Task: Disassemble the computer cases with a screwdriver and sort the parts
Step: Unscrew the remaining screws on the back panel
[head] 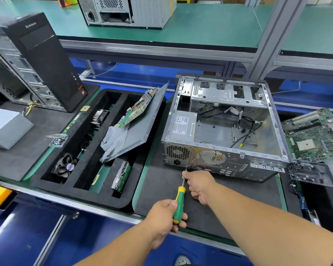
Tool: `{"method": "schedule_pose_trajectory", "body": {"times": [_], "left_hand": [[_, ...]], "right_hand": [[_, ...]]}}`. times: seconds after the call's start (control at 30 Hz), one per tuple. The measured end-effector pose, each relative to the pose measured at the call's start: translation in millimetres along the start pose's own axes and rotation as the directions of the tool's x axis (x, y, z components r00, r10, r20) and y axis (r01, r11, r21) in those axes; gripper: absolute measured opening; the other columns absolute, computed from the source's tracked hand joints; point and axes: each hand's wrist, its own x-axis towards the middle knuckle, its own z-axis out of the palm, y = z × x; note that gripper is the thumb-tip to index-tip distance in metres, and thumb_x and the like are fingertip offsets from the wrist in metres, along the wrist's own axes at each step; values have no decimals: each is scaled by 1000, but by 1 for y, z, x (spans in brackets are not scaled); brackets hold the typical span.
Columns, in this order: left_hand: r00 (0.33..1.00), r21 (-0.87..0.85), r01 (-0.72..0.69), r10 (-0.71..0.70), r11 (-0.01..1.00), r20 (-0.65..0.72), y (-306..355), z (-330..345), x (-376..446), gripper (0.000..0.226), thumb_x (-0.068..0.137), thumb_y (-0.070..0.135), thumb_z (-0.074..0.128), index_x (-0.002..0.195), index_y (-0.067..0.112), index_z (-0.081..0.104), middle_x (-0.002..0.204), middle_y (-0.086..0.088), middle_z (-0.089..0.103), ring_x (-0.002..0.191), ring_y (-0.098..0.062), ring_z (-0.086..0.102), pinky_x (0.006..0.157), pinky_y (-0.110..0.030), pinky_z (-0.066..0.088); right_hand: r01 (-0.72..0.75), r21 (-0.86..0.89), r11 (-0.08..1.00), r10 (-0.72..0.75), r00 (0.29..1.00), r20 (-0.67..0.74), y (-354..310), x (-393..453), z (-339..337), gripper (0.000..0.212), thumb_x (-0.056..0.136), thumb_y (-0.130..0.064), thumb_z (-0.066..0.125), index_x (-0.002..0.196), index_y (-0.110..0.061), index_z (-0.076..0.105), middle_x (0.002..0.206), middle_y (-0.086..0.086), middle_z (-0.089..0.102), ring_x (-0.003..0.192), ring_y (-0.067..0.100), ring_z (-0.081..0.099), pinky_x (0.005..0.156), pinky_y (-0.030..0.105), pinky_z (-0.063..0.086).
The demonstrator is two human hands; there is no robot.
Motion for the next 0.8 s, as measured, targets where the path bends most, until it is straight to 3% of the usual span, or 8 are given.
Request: {"method": "schedule_pose_trajectory", "body": {"times": [0.2,0.43,0.53,0.7,0.8], "left_hand": [[999,-128,45,-44,991,14,2,-2,0,35,114,23,33,121,0,59,85,-17,72,59,-21,61,51,-28,40],[986,-262,140,-109,955,130,5,1,-2,39,114,22,29,126,-1,58,90,-21,70,61,-22,59,53,-29,39],[995,-174,82,-70,981,77,5,1,-4,34,114,23,35,123,0,59,86,-18,71,59,-21,60,50,-27,38],[994,230,-79,93,970,-54,7,2,-2,17,102,26,64,108,10,63,86,-9,70,68,-21,73,48,-28,46],[989,271,-82,111,959,-95,9,5,-2,18,98,27,71,104,13,62,86,-8,67,66,-20,72,51,-27,49]], "right_hand": [[-4,-8,1000,5,1000,19,-1,-1,0,21,102,-29,62,87,-14,58,48,-5,27,38,9,16,41,17,11],[-4,-11,1000,4,1000,17,-2,-4,-1,23,101,-30,63,85,-15,58,48,-5,28,40,11,16,41,17,12],[-8,-12,1000,8,1000,25,-2,-3,-1,19,100,-27,62,88,-13,60,47,-5,29,39,10,17,39,18,13],[-28,30,999,27,998,51,-1,0,-3,14,102,-23,56,97,-10,59,47,-4,28,37,10,16,38,19,12],[-52,23,998,50,996,79,-4,-1,-5,14,103,-22,52,102,-9,57,46,-4,28,36,11,16,38,20,12]]}}
